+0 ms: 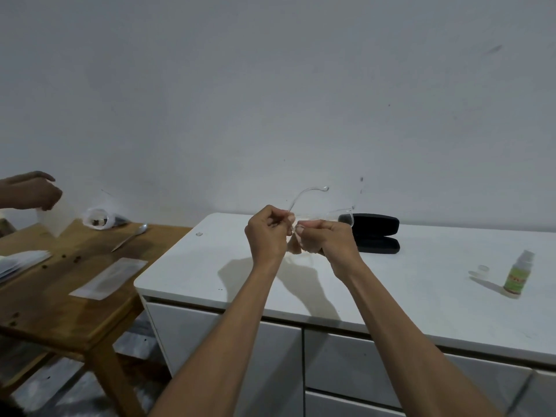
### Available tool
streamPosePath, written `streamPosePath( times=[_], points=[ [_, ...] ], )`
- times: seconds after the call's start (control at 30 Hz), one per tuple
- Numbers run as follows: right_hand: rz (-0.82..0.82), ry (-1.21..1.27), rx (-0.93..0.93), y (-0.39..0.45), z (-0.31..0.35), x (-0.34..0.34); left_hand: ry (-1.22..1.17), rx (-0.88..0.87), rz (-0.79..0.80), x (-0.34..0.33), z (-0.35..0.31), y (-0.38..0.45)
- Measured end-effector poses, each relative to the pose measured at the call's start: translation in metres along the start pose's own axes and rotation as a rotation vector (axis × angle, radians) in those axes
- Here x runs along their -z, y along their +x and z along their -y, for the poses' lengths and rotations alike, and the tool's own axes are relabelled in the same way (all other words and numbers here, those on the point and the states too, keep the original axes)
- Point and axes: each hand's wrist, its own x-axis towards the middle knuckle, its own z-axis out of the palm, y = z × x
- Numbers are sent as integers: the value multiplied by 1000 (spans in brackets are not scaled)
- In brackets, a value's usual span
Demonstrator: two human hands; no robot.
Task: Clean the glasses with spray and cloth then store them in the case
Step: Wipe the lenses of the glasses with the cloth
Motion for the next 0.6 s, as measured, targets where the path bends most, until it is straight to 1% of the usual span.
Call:
streamPosePath(
  times=[0.07,0.13,0.2,0.3,0.43,0.53,0.6],
  points=[
    [30,-78,-10,1,-4,5,-14,30,13,3,5,2],
    [11,-94,-6,1,-6,4,-20,42,5,4,8,0],
    [-77,-57,2,0,-8,-3,-13,33,-2,1,8,-3],
    [-263,108,-16,0,-12,-18,4,-4,12,-7,6,-9],
    [-485,254,2,3,-13,-32,16,-54,8,-13,9,-12],
    [-601,415,-12,6,-10,-35,17,-58,6,-16,10,-15],
    [-636,396,-10,6,-9,-33,13,-45,-23,-17,10,-16]
  ],
)
